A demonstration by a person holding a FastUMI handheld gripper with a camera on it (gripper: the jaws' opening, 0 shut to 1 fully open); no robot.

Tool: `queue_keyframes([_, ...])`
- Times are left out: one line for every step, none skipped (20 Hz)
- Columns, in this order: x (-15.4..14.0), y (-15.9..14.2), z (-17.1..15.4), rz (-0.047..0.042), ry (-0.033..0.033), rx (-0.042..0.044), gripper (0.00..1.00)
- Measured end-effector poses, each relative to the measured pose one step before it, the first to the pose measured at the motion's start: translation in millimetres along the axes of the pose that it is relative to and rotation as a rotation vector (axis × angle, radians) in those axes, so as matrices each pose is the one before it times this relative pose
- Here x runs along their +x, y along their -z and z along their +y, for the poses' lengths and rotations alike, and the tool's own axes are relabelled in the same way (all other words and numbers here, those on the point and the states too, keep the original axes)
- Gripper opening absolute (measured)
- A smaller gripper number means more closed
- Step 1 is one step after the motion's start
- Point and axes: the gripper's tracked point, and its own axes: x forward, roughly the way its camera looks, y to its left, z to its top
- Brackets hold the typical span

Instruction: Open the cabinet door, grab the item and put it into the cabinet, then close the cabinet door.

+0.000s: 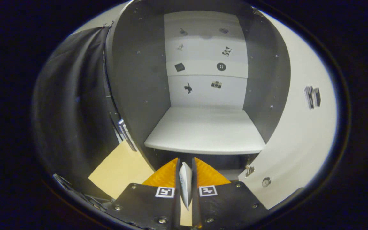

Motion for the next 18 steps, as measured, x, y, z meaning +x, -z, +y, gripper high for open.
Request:
queue_keyframes([-0.16,-10.58,-2.63,-0.01100,0.00358,0.00897,0.14])
queue_keyframes([0.55,-15.11,-1.05,-0.01208,-0.00026,0.00587,0.14])
queue_keyframes([6.78,-12.50,-2.80,-0.00740,0.00496,-0.00218,0.14])
queue_keyframes([9.71,-7.68,-3.73,-0.00419,0.00982,-0.00460,0.14])
queue_keyframes([8.96,-7.09,-4.20,0.00016,0.00933,-0.00122,0.14])
queue_keyframes([9.64,-3.51,-3.70,0.01614,0.00576,0.00180,0.14])
queue_keyframes([9.01,-2.84,-3.20,0.01841,0.00506,0.00877,0.14])
queue_keyframes([8.73,-1.79,-2.96,0.01959,0.00581,0.01261,0.14])
queue_keyframes([8.55,-1.76,-3.33,0.03265,0.00775,0.00214,0.14])
queue_keyframes([6.54,-1.33,-3.60,0.01919,0.01592,0.00576,0.14])
queue_keyframes([8.03,-0.34,-0.37,0.02747,0.00507,-0.00684,0.14])
queue_keyframes([7.06,1.34,-1.26,0.03314,0.00409,-0.00282,0.14])
queue_keyframes([10.56,2.01,-1.34,0.03262,0.00012,0.00037,0.14])
queue_keyframes([3.94,4.53,-0.54,0.03508,-0.00041,-0.00537,0.14])
queue_keyframes([6.87,2.65,-0.28,0.03033,0.00325,-0.01190,0.14])
queue_keyframes([4.25,1.37,-0.15,0.01847,0.00542,-0.00948,0.14])
queue_keyframes([4.82,1.73,2.45,0.02201,-0.00189,-0.01452,0.14])
queue_keyframes([2.71,3.00,0.99,0.02274,-0.00350,-0.01330,0.14])
